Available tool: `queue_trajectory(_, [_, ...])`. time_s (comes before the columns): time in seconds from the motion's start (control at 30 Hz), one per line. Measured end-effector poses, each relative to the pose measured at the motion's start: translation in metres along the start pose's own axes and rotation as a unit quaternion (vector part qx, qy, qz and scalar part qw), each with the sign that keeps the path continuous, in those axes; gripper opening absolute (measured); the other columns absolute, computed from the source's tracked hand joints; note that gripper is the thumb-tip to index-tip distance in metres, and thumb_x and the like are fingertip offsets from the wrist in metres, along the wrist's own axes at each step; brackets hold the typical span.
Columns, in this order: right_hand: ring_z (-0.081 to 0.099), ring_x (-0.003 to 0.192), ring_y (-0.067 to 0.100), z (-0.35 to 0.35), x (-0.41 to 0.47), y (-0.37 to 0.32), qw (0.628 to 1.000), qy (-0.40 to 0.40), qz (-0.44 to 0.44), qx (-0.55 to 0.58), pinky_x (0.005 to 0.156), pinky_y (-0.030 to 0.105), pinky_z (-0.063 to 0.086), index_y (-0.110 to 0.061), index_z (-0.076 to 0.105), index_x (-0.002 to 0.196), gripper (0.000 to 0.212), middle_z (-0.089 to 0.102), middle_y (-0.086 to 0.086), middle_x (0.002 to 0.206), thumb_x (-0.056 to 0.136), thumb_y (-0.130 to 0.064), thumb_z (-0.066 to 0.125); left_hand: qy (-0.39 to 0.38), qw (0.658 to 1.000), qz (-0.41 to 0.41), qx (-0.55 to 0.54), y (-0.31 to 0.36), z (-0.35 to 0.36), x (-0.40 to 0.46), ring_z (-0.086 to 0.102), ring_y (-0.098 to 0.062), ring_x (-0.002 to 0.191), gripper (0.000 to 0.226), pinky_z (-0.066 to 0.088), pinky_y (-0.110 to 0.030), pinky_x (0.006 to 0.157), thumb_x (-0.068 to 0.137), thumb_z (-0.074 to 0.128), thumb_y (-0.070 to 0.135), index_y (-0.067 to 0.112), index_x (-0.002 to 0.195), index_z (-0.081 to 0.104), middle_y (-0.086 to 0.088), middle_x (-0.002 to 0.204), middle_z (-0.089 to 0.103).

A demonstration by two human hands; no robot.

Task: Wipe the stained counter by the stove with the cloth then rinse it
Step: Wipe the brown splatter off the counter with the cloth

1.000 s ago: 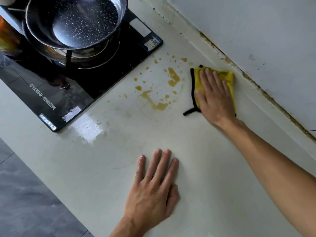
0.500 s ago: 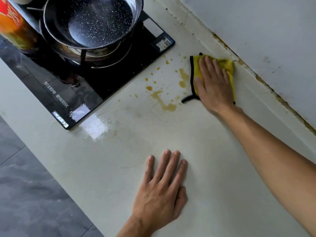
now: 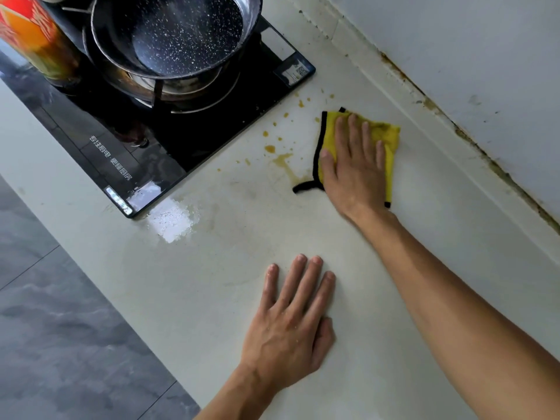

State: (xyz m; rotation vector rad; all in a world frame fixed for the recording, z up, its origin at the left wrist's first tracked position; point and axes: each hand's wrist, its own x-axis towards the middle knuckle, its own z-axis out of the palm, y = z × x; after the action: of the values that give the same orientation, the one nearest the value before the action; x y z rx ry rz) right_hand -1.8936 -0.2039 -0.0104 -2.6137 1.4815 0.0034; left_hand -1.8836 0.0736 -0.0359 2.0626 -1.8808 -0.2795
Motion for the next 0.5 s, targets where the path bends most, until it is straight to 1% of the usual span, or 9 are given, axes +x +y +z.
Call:
queue_trajectory(0.03, [0.002,0.164,0.025,0.002,-0.009,-0.006,1.000,0.001,-0.017,-0.002,0.132,0.052,0.006,-0.020,0.006,0.169,0.068,0.003,0.004,0.177,0.109,-0.050,0.015,-0.001,1.000,-0.001,-0.002,0.000,-0.001,0.000,0.018,-0.033,0.164,0.066,0.019,-0.066,0.128,0.101,0.050,0.040,0.014,0.162,0.041,-0.011,0.176,0.025])
queue_trajectory(0.17, [0.005,0.164,0.021,0.009,-0.075,0.012,0.981,-0.030,-0.185,-0.040,0.131,0.051,0.011,-0.024,0.011,0.169,0.067,0.008,0.000,0.177,0.109,-0.056,0.014,-0.001,1.000,-0.005,-0.004,0.001,-0.003,0.001,0.020,-0.033,0.164,0.066,0.023,-0.067,0.126,0.100,0.052,0.040,0.013,0.160,0.044,-0.012,0.174,0.028])
queue_trajectory(0.2, [0.004,0.164,0.019,0.008,-0.076,0.020,0.978,-0.041,-0.200,-0.045,0.131,0.051,0.013,-0.026,0.011,0.169,0.067,0.008,-0.001,0.177,0.109,-0.057,0.012,-0.001,1.000,-0.006,-0.005,0.002,-0.003,0.001,0.020,-0.032,0.164,0.066,0.024,-0.067,0.126,0.100,0.052,0.040,0.013,0.160,0.044,-0.012,0.174,0.028])
queue_trajectory(0.23, [0.004,0.164,0.018,0.007,-0.067,0.024,0.980,-0.044,-0.191,-0.045,0.131,0.052,0.012,-0.027,0.010,0.169,0.068,0.008,-0.002,0.177,0.108,-0.058,0.011,0.000,1.000,-0.006,-0.007,0.002,-0.003,0.001,0.020,-0.032,0.164,0.066,0.024,-0.067,0.126,0.100,0.052,0.040,0.013,0.160,0.044,-0.012,0.174,0.028])
queue_trajectory(0.27, [0.003,0.164,0.018,0.005,-0.054,0.023,0.986,-0.042,-0.159,-0.041,0.131,0.052,0.011,-0.027,0.009,0.169,0.068,0.006,-0.003,0.177,0.108,-0.059,0.010,-0.001,1.000,-0.006,-0.009,0.002,-0.003,0.000,0.019,-0.033,0.164,0.066,0.023,-0.066,0.126,0.100,0.052,0.040,0.013,0.160,0.044,-0.012,0.174,0.029])
queue_trajectory(0.37, [0.001,0.164,0.023,0.005,-0.014,-0.007,1.000,-0.016,-0.021,-0.007,0.131,0.053,0.005,-0.024,0.005,0.169,0.072,0.002,0.001,0.177,0.105,-0.056,0.007,0.003,1.000,-0.007,-0.009,0.001,-0.002,0.001,0.019,-0.033,0.164,0.067,0.022,-0.066,0.126,0.099,0.053,0.039,0.014,0.160,0.044,-0.012,0.174,0.028])
queue_trajectory(0.4, [0.001,0.164,0.025,0.006,-0.011,-0.021,1.000,-0.011,-0.003,0.002,0.131,0.054,0.005,-0.022,0.005,0.169,0.072,0.002,0.003,0.177,0.105,-0.055,0.008,0.003,1.000,-0.007,-0.009,0.002,-0.002,0.001,0.019,-0.033,0.164,0.066,0.022,-0.066,0.127,0.099,0.053,0.039,0.013,0.160,0.044,-0.013,0.174,0.028])
queue_trajectory(0.43, [0.002,0.164,0.026,0.008,-0.017,-0.033,1.000,-0.008,-0.015,0.004,0.131,0.054,0.005,-0.021,0.006,0.169,0.072,0.003,0.005,0.177,0.105,-0.055,0.010,0.003,1.000,-0.006,-0.009,0.002,-0.002,0.001,0.019,-0.033,0.164,0.066,0.022,-0.066,0.127,0.099,0.053,0.039,0.013,0.160,0.045,-0.013,0.174,0.029])
queue_trajectory(0.5, [0.006,0.164,0.027,0.015,-0.047,-0.040,0.993,-0.014,-0.116,-0.009,0.131,0.054,0.008,-0.022,0.013,0.169,0.069,0.009,0.005,0.177,0.107,-0.054,0.018,0.003,1.000,-0.005,-0.008,0.002,-0.002,0.000,0.020,-0.033,0.164,0.066,0.023,-0.066,0.127,0.099,0.053,0.039,0.013,0.159,0.045,-0.012,0.173,0.030])
